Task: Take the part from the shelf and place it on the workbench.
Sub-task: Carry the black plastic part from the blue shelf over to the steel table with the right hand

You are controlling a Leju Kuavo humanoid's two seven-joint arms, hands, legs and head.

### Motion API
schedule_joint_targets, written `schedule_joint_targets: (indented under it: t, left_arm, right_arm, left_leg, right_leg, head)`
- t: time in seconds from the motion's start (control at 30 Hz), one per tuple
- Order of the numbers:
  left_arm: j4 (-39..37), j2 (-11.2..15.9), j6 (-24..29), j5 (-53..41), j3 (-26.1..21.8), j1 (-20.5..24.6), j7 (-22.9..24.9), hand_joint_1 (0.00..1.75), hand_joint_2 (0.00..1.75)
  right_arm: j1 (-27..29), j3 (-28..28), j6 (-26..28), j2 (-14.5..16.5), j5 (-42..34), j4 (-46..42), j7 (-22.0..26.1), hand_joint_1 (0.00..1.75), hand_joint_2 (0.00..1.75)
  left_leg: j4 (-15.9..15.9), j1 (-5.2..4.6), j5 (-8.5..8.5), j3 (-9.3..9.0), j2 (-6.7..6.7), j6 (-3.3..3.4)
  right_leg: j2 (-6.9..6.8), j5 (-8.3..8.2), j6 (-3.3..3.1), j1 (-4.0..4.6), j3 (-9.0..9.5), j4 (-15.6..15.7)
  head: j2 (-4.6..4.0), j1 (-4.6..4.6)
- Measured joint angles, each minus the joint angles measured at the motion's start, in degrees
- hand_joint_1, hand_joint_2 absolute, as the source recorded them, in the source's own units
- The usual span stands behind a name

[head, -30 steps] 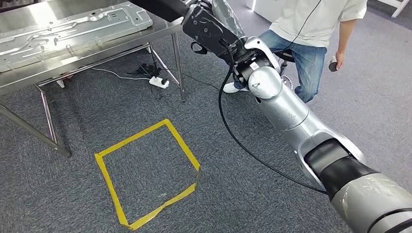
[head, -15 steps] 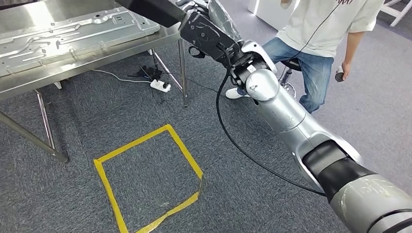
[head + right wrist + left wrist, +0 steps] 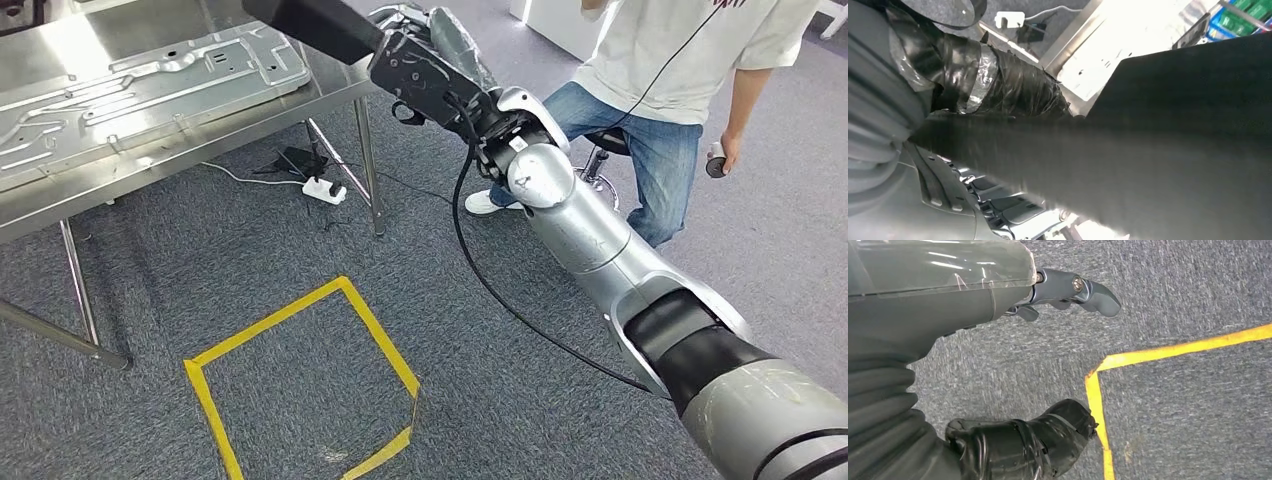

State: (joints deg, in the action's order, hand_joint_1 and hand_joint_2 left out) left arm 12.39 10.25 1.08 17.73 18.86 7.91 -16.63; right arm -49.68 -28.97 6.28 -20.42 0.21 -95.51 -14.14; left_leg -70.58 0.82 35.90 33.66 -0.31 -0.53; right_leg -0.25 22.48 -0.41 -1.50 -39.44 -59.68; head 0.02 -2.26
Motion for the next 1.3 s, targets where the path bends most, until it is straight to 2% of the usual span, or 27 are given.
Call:
schedule_joint_targets:
  t: [0.03,0.07,0.1,0.13,0.2,0.23,0.27,0.37,0.43,0.5,0.53,0.57,0.6,0.63,0.7,0.73,0.77,0.83,0.9,0.97,1.03,1.07,1.1,1.13,1.2,1.23,1.3]
  left_arm:
    - [0.00,-0.01,0.05,0.00,0.00,-0.05,0.07,0.00,1.75]
    - [0.00,-0.02,0.09,-0.01,0.00,-0.10,0.11,0.00,1.75]
    - [0.00,-0.03,0.14,-0.01,0.00,-0.13,0.17,0.00,1.75]
    - [0.00,-0.04,0.20,-0.02,0.00,-0.14,0.23,0.00,1.75]
    - [-0.01,0.02,0.34,-0.05,0.00,-0.17,0.40,0.00,1.75]
    - [-0.02,0.04,0.40,-0.09,0.00,-0.16,0.50,0.00,1.75]
    - [-0.02,0.08,0.49,-0.13,0.00,-0.16,0.60,0.00,1.75]
    - [-0.02,0.24,0.72,-0.17,0.00,-0.08,0.80,0.00,1.75]
    - [-0.01,0.25,0.75,-0.19,0.00,0.08,0.84,0.00,1.75]
    - [-0.01,0.16,0.72,-0.21,0.00,0.21,0.85,0.00,1.75]
    - [-0.01,0.10,0.71,-0.21,0.00,0.20,0.85,0.00,1.75]
    - [-0.01,0.02,0.70,-0.22,0.00,0.16,0.85,0.00,1.75]
    - [-0.01,-0.04,0.69,-0.22,0.00,0.13,0.85,0.00,1.75]
    - [-0.01,-0.09,0.69,-0.22,0.00,0.11,0.85,0.00,1.75]
    - [-0.01,-0.08,0.70,-0.22,0.00,0.15,0.89,0.00,1.75]
    - [-0.02,-0.05,0.72,-0.25,0.00,0.18,0.97,0.00,1.75]
    - [-0.01,-0.02,0.74,-0.33,0.00,0.21,1.08,0.00,1.75]
    - [-0.01,0.00,0.76,-0.50,0.00,0.20,1.36,0.00,1.75]
    - [-0.01,0.00,0.78,-0.58,0.00,0.19,1.57,0.00,1.75]
    - [-0.01,-0.01,0.78,-0.63,0.00,0.23,1.69,0.00,1.75]
    - [-0.02,-0.04,0.78,-0.66,0.00,0.22,1.74,0.00,1.75]
    - [-0.02,-0.07,0.78,-0.66,0.00,0.20,1.77,0.00,1.75]
    - [-0.02,-0.10,0.78,-0.66,0.00,0.19,1.81,0.00,1.75]
    - [-0.02,-0.12,0.78,-0.66,0.00,0.18,1.84,0.00,1.75]
    - [-0.02,-0.03,0.79,-0.67,0.00,0.23,1.87,0.00,1.75]
    - [-0.02,0.02,0.79,-0.67,0.00,0.28,1.87,0.00,1.75]
    - [-0.02,0.15,0.80,-0.68,0.00,0.39,1.87,0.00,1.75]
  right_arm:
    - [0.20,-0.04,-0.23,0.01,0.04,0.11,-0.10,1.75,1.75]
    - [0.35,-0.12,-0.46,0.01,0.07,0.24,-0.17,1.75,1.75]
    - [0.42,-0.22,-0.64,0.01,0.10,0.35,-0.21,1.75,1.75]
    - [0.43,-0.32,-0.78,0.01,0.12,0.42,-0.23,1.75,1.75]
    - [0.23,-0.46,-0.97,0.01,0.11,0.59,-0.22,1.75,1.75]
    - [0.04,-0.51,-1.11,0.01,0.07,0.68,-0.20,1.75,1.75]
    - [-0.10,-0.54,-1.29,0.01,0.03,0.79,-0.16,1.75,1.75]
    - [-0.20,-0.56,-1.65,0.01,-0.07,1.01,-0.03,1.75,1.75]
    - [-0.35,-0.56,-1.67,0.01,-0.12,1.08,0.08,1.75,1.75]
    - [-0.49,-0.56,-1.67,0.01,-0.14,1.16,0.18,1.75,1.75]
    - [-0.43,-0.56,-1.67,0.01,-0.14,1.25,0.19,1.75,1.75]
    - [-0.34,-0.56,-1.67,0.01,-0.14,1.35,0.19,1.75,1.75]
    - [-0.27,-0.56,-1.67,0.01,-0.14,1.45,0.19,1.75,1.75]
    - [-0.24,-0.56,-1.67,0.01,-0.14,1.52,0.19,1.75,1.75]
    - [-0.34,-0.57,-1.68,0.01,-0.16,1.63,0.24,1.75,1.75]
    - [-0.41,-0.59,-1.73,0.02,-0.17,1.68,0.29,1.75,1.75]
    - [-0.43,-0.61,-1.81,0.02,-0.19,1.75,0.34,1.75,1.75]
    - [-0.42,-0.65,-2.14,0.03,-0.23,1.92,0.42,1.75,1.75]
    - [-0.49,-0.68,-2.54,0.06,-0.36,2.04,0.57,1.75,1.75]
    - [-0.62,-0.69,-2.72,0.09,-0.56,2.06,0.82,1.75,1.75]
    - [-0.64,-0.74,-2.71,0.10,-0.73,2.13,1.05,1.75,1.75]
    - [-0.63,-0.79,-2.69,0.11,-0.79,2.19,1.16,1.75,1.75]
    - [-0.62,-0.84,-2.69,0.11,-0.79,2.26,1.24,1.75,1.75]
    - [-0.61,-0.87,-2.68,0.11,-0.79,2.32,1.32,1.75,1.75]
    - [-0.64,-0.89,-2.67,0.11,-0.78,2.39,1.46,1.75,1.75]
    - [-0.68,-0.89,-2.67,0.11,-0.78,2.42,1.53,1.75,1.75]
    - [-0.70,-0.89,-2.66,0.11,-0.78,2.49,1.58,1.75,1.75]
  left_leg:
    - [-1.69,-0.04,1.71,2.07,0.00,0.03]
    - [-1.88,-0.07,2.54,3.50,0.00,0.13]
    - [-0.47,-0.13,1.74,4.17,0.00,0.37]
    - [2.25,-0.25,-0.70,4.17,0.00,0.73]
    - [8.44,-0.74,-7.22,3.37,-0.03,1.86]
    - [10.56,-1.03,-9.27,2.91,-0.03,2.34]
    - [11.60,-1.32,-10.35,2.67,-0.06,2.73]
    - [13.14,-1.47,-11.04,1.54,-0.06,3.28]
    - [14.44,-1.05,-11.47,0.61,0.03,3.53]
    - [14.68,-0.89,-11.38,0.29,0.05,3.76]
    - [14.59,-0.84,-11.23,0.27,0.03,3.80]
    - [14.43,-0.77,-11.04,0.24,0.01,3.78]
    - [14.15,-0.64,-10.78,0.24,-0.02,3.63]
    - [13.69,-0.44,-10.41,0.25,-0.06,3.38]
    - [12.10,-0.21,-9.25,0.54,-0.19,2.51]
    - [11.25,-0.25,-8.69,0.85,-0.27,2.06]
    - [10.62,-0.35,-8.31,1.13,-0.33,1.69]
    - [10.38,-0.46,-8.12,1.39,-0.41,1.28]
    - [9.70,-0.35,-7.47,1.74,-0.28,0.91]
    - [5.53,-0.24,-5.09,3.68,-0.07,0.45]
    - [-1.57,-0.21,-2.12,7.19,-0.01,0.23]
    - [-4.21,-0.21,-1.47,8.63,-0.01,0.28]
    - [-4.85,-0.24,-1.92,9.16,-0.01,0.48]
    - [-3.19,-0.31,-3.43,8.54,0.01,0.83]
    - [4.09,-0.75,-7.22,5.14,0.50,1.95]
    - [7.46,-1.05,-8.41,3.51,0.86,2.45]
    - [10.39,-1.56,-8.79,2.10,1.24,3.03]
  right_leg:
    - [0.13,0.53,-0.09,0.14,0.60,0.04]
    - [0.26,1.08,-0.13,0.31,1.26,0.02]
    - [0.36,1.63,-0.17,0.51,1.98,-0.02]
    - [0.43,2.17,-0.19,0.71,2.74,-0.05]
    - [0.47,3.08,-0.15,0.97,4.05,0.08]
    - [0.51,3.34,-0.04,0.98,4.41,0.21]
    - [0.55,3.49,0.17,0.88,4.64,0.42]
    - [0.62,3.75,1.16,0.72,5.13,0.99]
    - [0.53,5.53,1.62,0.79,4.04,-1.63]
    - [0.49,8.70,1.98,0.67,0.38,-8.82]
    - [0.49,9.69,2.20,0.55,-1.60,-12.27]
    - [0.47,9.85,2.44,0.39,-3.00,-14.35]
    - [0.45,8.96,2.68,0.18,-3.37,-14.26]
    - [0.41,7.16,2.96,-0.06,-2.59,-12.01]
    - [0.39,3.87,3.60,-0.50,0.49,-5.10]
    - [0.47,3.10,3.52,-0.59,1.59,-2.77]
    - [0.57,3.05,3.25,-0.59,2.08,-1.71]
    - [0.73,3.30,2.16,-0.48,1.90,-1.90]
    - [0.65,3.25,1.49,-0.59,1.91,-1.84]
    - [0.52,3.24,1.00,-0.66,1.99,-1.75]
    - [0.40,3.33,0.72,-0.48,2.01,-1.74]
    - [0.34,3.37,0.65,-0.35,2.03,-1.74]
    - [0.27,3.40,0.60,-0.20,2.08,-1.74]
    - [0.20,3.44,0.55,-0.03,2.19,-1.74]
    - [-0.01,3.52,0.47,0.27,2.52,-1.64]
    - [-0.11,3.52,0.51,0.39,2.64,-1.55]
    - [-0.42,3.35,0.86,0.41,2.78,-1.13]
  head:
    - [0.00,0.01]
    - [0.00,0.00]
    - [0.00,0.01]
    - [0.00,0.00]
    - [-0.01,-0.03]
    - [-0.01,-0.03]
    - [-0.01,-0.03]
    - [-0.01,-0.01]
    - [0.00,-0.10]
    - [0.00,-0.13]
    - [0.00,-0.13]
    - [0.00,-0.12]
    - [0.00,-0.12]
    - [0.00,-0.12]
    - [-0.01,-0.16]
    - [0.00,-0.16]
    - [0.00,-0.17]
    - [0.01,-0.16]
    - [0.00,-0.14]
    - [0.00,-0.12]
    - [0.00,-0.13]
    - [0.00,-0.12]
    - [0.00,-0.12]
    - [0.00,-0.12]
    - [0.00,-0.14]
    - [0.00,-0.14]
    - [0.00,-0.14]
